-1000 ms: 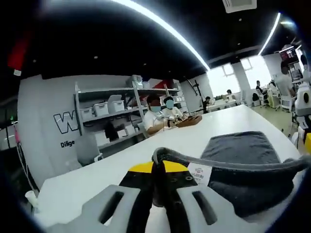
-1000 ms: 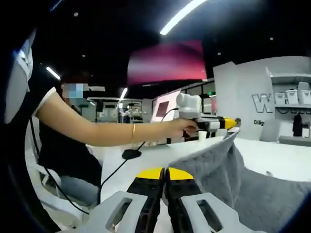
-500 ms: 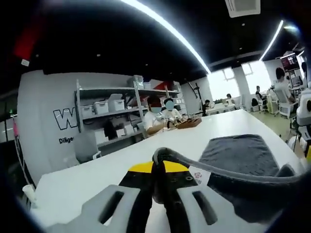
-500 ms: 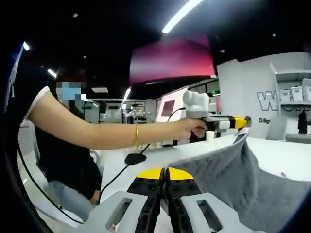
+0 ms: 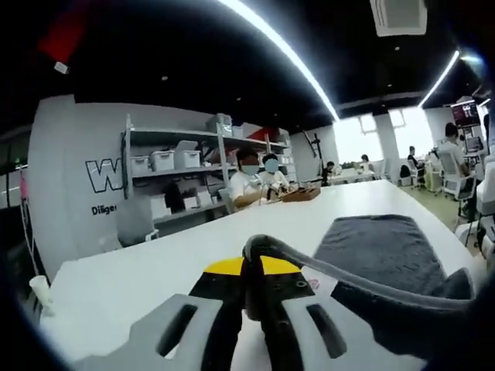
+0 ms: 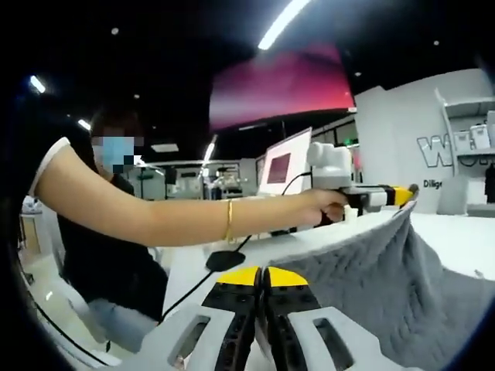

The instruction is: Open the folded towel by lifting each exposed corner and separating the folded layers until the towel lies flat within the target outline without major curled edges

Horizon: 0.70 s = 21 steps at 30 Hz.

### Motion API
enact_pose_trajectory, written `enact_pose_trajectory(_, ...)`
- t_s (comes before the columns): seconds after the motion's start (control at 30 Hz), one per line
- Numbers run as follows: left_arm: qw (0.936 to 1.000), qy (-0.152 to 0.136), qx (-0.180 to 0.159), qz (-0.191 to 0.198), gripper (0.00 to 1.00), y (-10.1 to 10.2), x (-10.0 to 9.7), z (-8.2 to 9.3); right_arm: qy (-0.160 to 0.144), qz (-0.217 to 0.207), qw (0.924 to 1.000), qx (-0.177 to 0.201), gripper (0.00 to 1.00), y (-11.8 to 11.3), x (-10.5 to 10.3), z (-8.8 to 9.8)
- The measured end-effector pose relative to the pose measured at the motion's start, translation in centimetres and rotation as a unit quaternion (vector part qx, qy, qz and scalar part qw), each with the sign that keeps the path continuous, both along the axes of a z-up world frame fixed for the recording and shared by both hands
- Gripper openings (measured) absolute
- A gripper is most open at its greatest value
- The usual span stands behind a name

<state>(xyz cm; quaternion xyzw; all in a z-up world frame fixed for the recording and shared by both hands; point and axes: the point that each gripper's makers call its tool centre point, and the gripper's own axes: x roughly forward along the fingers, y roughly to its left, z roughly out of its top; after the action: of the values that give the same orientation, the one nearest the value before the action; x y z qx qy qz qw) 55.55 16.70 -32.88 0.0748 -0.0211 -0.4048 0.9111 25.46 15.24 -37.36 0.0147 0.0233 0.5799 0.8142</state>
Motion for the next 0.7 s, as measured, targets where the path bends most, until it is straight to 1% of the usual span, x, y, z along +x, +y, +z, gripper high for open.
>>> enact_pose_trajectory(0.03, 0.9999, -0.002, 0.01, 0.004, 0.04, 0.3, 0.1, -0.1, 0.0, 0.0, 1.0, -0.001, 0.0, 0.0, 0.0, -0.1)
enact_pose_trajectory(0.07, 0.9999, -0.004, 0.011, 0.003, 0.04, 0.3, 0.1, -0.1, -0.001, 0.003, 1.0, -0.003, 0.0, 0.0, -0.2, -0.1)
enact_pose_trajectory(0.17, 1.0, -0.002, 0.003, -0.001, 0.04, 0.6, 0.2, 0.1, 0.002, 0.01, 0.9999, -0.004, 0.0, 0.1, -0.6, -0.1)
enact_pose_trajectory(0.27, 0.9999, 0.002, 0.012, 0.0, 0.04, 0.9, 0.3, -0.2, 0.003, 0.015, 0.9999, -0.005, 0.0, 0.0, -0.8, 0.0)
enact_pose_trajectory(0.37, 0.9999, 0.006, 0.009, 0.0, 0.04, 1.4, 0.4, -0.5, 0.0, 0.022, 0.9997, -0.01, 0.0, 0.1, -1.0, -0.1)
enact_pose_trajectory(0.4, 0.9999, 0.009, 0.009, 0.0, 0.04, 1.6, 0.4, -0.6, 0.002, 0.022, 0.9996, -0.016, 0.0, 3.7, 0.3, -0.7)
enact_pose_trajectory(0.43, 0.9999, 0.01, 0.011, 0.001, 0.04, 1.8, 0.4, -0.9, 0.003, 0.024, 0.9996, -0.017, 0.0, 6.4, 1.2, -1.1)
enact_pose_trajectory(0.47, 0.9999, 0.012, 0.012, 0.002, 0.04, 1.9, 0.4, -1.1, 0.006, 0.027, 0.9994, -0.021, 0.0, 7.5, 1.5, -1.5)
enact_pose_trajectory(0.53, 0.9998, 0.016, 0.013, 0.005, 0.04, 2.4, 0.6, -1.5, 0.008, 0.03, 0.9991, -0.027, 0.0, 8.2, 1.7, -1.9)
enact_pose_trajectory(0.6, 0.9996, 0.023, 0.011, 0.007, 0.04, 2.8, 0.6, -2.0, 0.009, 0.032, 0.999, -0.03, 0.0, 8.4, 1.8, -2.2)
enact_pose_trajectory(0.67, 0.9995, 0.031, 0.005, 0.008, 0.04, 3.4, 0.8, -2.5, 0.006, 0.033, 0.9985, -0.043, 0.0, 8.5, 1.9, -2.8)
enact_pose_trajectory(0.7, 0.9994, 0.032, 0.002, 0.009, 0.04, 3.6, 0.8, -2.6, 0.011, 0.033, 0.9985, -0.041, 0.0, 8.7, 1.9, -2.9)
